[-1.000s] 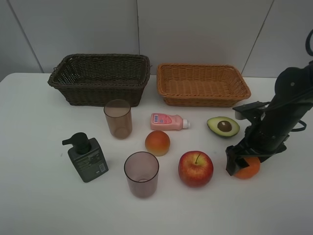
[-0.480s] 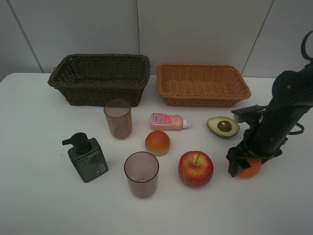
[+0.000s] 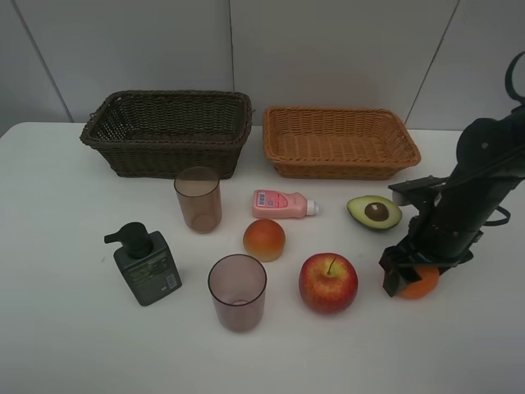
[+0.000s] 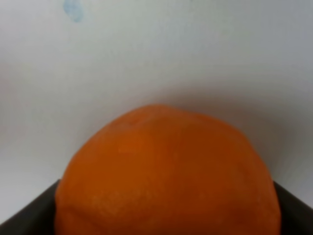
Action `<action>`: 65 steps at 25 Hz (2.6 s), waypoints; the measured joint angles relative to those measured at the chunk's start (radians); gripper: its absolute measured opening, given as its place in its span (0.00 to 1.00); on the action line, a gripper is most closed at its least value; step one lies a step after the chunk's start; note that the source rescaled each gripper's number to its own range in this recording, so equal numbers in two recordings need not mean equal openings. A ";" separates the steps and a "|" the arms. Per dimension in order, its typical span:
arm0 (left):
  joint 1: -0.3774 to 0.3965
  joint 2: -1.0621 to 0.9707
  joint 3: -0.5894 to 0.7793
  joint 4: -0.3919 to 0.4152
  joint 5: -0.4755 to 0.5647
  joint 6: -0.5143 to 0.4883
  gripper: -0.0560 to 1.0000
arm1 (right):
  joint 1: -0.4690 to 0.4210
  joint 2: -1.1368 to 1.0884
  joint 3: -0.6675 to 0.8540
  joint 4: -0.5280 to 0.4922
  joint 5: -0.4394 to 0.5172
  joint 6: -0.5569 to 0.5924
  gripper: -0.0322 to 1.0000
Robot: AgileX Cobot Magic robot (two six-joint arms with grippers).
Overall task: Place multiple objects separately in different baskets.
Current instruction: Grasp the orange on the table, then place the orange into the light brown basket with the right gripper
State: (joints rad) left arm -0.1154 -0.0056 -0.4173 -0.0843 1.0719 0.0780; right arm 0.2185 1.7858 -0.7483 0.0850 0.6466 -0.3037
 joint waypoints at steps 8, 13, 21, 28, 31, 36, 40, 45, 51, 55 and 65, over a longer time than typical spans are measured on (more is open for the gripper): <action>0.000 0.000 0.000 0.000 0.000 0.000 0.93 | 0.000 0.000 0.000 0.000 0.001 0.000 0.33; 0.000 0.000 0.000 0.000 0.000 0.000 0.93 | 0.000 0.000 0.000 0.000 0.004 0.000 0.33; 0.000 0.000 0.000 0.000 0.000 0.000 0.93 | 0.000 -0.048 0.000 0.000 0.017 0.000 0.33; 0.000 0.000 0.000 0.000 0.000 0.000 0.93 | 0.000 -0.139 -0.001 0.000 0.065 0.000 0.33; 0.000 0.000 0.000 0.000 0.000 0.000 0.93 | 0.000 -0.185 -0.012 0.000 0.100 0.000 0.33; 0.000 0.000 0.000 0.000 0.000 0.000 0.93 | 0.000 -0.242 -0.116 -0.005 0.204 0.000 0.33; 0.000 0.000 0.000 0.000 0.000 0.000 0.93 | 0.000 -0.248 -0.257 -0.021 0.264 0.000 0.33; 0.000 0.000 0.000 0.000 0.000 0.000 0.93 | 0.000 -0.236 -0.378 -0.035 0.271 0.000 0.33; 0.000 0.000 0.000 0.000 0.000 0.000 0.93 | 0.000 -0.122 -0.533 -0.076 0.271 0.000 0.33; 0.000 0.000 0.000 0.000 0.000 0.000 0.93 | 0.000 -0.056 -0.614 -0.085 0.239 0.000 0.33; 0.000 0.000 0.000 0.000 0.000 0.000 0.93 | -0.015 0.145 -0.745 -0.094 0.003 0.000 0.33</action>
State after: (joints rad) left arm -0.1154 -0.0056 -0.4173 -0.0843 1.0719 0.0780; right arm 0.2034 1.9312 -1.4934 -0.0091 0.6495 -0.3037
